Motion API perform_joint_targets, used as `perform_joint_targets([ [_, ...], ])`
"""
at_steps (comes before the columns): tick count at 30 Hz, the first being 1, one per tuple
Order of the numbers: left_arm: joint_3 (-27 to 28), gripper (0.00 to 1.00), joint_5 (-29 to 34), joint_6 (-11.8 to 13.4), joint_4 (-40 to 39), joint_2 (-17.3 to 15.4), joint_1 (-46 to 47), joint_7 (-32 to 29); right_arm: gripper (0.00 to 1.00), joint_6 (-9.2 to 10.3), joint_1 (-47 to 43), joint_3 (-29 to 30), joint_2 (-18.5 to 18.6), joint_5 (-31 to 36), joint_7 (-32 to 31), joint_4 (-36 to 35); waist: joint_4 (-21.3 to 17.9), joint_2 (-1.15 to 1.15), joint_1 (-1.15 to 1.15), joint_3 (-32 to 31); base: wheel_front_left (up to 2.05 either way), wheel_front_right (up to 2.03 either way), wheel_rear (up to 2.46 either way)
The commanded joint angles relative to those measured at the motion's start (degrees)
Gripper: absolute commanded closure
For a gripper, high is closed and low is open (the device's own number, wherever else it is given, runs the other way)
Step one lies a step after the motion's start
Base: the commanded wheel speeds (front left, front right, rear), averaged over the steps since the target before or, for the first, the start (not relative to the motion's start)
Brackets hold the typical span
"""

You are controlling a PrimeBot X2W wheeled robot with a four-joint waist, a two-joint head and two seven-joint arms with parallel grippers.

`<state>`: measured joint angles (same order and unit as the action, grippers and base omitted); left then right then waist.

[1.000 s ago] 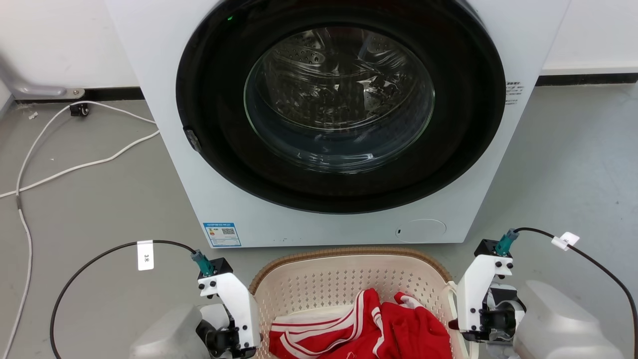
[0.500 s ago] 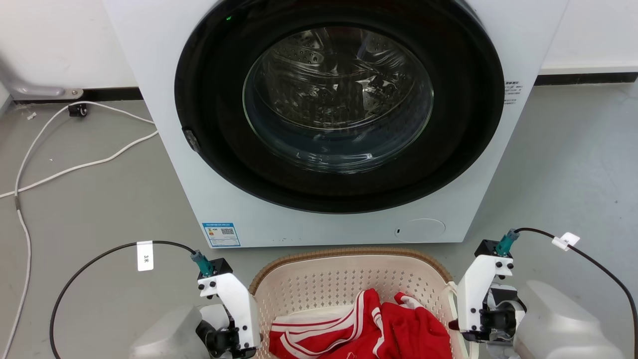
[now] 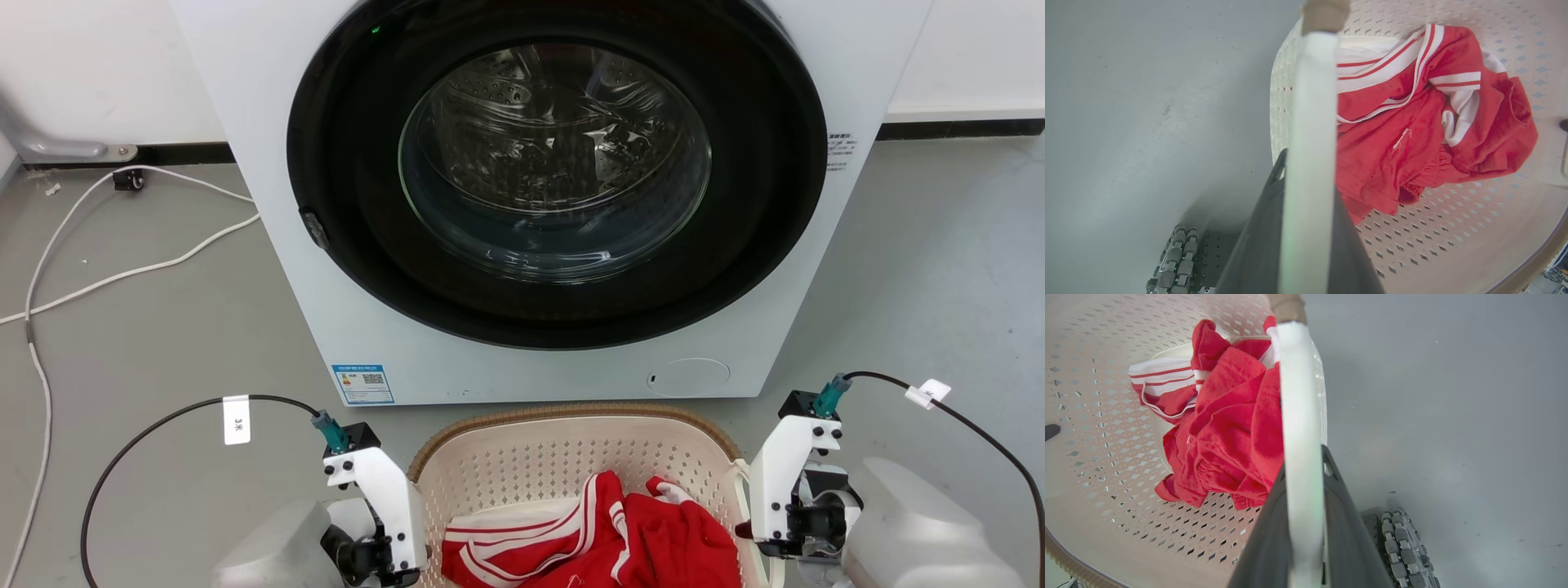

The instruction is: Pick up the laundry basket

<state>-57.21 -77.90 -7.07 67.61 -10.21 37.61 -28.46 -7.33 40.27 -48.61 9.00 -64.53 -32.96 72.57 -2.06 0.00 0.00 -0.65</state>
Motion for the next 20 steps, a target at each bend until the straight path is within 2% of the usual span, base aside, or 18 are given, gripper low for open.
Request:
perform_joint_targets([
  [1,0.08,1.00,-0.70,-0.75,-0.59,0.98,-0.25,0.30,1.00,-0.29,0.87,0.06,-0.87,-0.61,0.16,-0.21,-0.03,0.00,0.00,-0.01,0.00,0.00,0.00],
  [20,-0.44,1.00,-1.24,-0.74,-0.35,0.96,-1.21,0.78,1.00,-0.28,-0.08,-0.51,-0.68,-0.78,0.48,0.14,-0.19,0.00,0.00,-0.52,0.00,0.00,0.00],
])
